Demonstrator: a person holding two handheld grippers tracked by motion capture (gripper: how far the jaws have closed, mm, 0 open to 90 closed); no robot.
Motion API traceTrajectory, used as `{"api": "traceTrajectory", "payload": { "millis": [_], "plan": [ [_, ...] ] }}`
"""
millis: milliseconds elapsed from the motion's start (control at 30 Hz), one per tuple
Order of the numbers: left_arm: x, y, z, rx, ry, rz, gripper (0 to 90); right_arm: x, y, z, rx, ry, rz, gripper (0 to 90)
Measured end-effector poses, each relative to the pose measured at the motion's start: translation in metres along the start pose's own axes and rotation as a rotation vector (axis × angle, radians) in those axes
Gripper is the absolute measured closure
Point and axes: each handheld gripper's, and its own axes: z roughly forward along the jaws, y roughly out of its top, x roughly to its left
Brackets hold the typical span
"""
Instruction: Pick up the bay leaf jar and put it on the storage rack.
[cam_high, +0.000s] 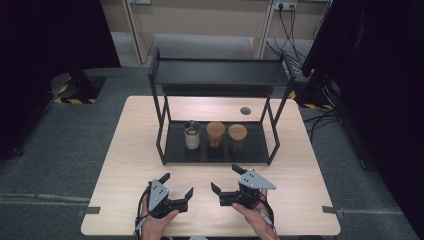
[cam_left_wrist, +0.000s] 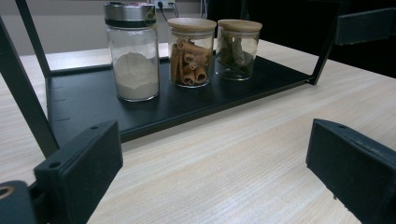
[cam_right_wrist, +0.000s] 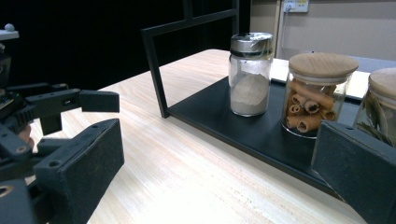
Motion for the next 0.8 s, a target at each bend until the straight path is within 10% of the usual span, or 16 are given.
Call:
{"api": "traceTrajectory", "payload": {
  "millis": [800],
  "plan": [
    [-0.004,-0.001,-0.003,-0.003,-0.010,0.012,3.0,-0.008,-0.018,-0.009,0.027,-0.019,0.027,2.4]
  ]
}}
